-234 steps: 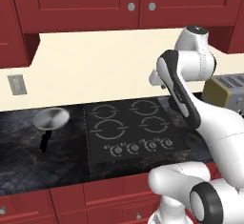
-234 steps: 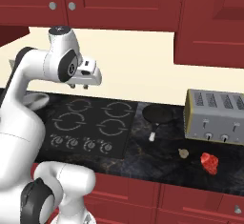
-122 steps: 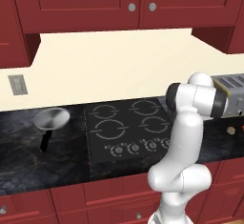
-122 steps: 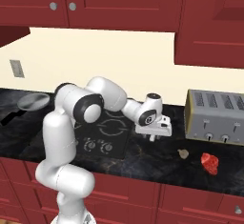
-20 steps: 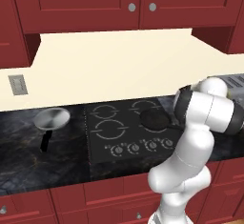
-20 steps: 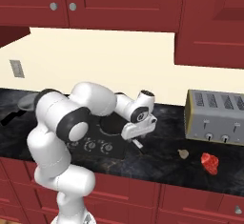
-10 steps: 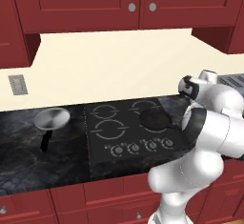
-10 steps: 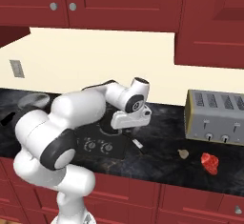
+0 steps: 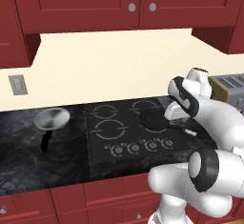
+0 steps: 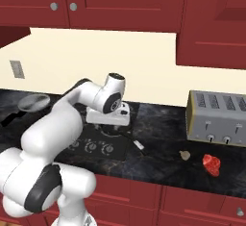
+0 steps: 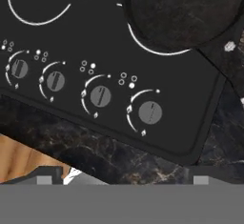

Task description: Place both pans onto different burners. Then place the garlic and the steak on different pans.

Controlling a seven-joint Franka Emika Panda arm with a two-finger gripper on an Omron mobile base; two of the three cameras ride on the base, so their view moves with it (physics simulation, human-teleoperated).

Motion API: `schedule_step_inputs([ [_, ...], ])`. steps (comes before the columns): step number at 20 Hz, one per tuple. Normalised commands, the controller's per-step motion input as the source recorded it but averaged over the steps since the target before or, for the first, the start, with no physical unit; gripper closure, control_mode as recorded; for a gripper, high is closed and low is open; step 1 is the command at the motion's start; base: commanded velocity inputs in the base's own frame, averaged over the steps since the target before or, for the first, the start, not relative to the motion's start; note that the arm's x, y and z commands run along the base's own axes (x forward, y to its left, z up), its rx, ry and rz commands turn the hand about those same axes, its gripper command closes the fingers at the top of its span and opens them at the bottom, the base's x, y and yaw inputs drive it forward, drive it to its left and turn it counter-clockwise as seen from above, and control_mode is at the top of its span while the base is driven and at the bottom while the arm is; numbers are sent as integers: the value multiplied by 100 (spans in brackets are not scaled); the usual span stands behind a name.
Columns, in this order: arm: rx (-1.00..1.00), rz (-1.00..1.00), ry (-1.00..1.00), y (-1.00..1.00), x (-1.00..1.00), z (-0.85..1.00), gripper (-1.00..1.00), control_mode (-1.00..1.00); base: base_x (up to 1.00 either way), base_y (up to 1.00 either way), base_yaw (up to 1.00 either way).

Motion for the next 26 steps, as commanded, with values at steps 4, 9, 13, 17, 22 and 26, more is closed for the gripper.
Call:
schedule_step_inputs([
  [4,-2,-15,5,100,0,31,-100,-100,0,0,0],
  [9,-7,-13,3,100,10,21,-100,-100,0,0,0],
  [13,-6,-3,3,100,41,11,-100,-100,0,0,0],
  [17,-3,0,9,100,37,9,-100,-100,0,0,0],
  [22,0,-3,7,100,19,20,-100,-100,0,0,0],
  [26,-2,-2,9,100,17,6,-100,-100,0,0,0],
])
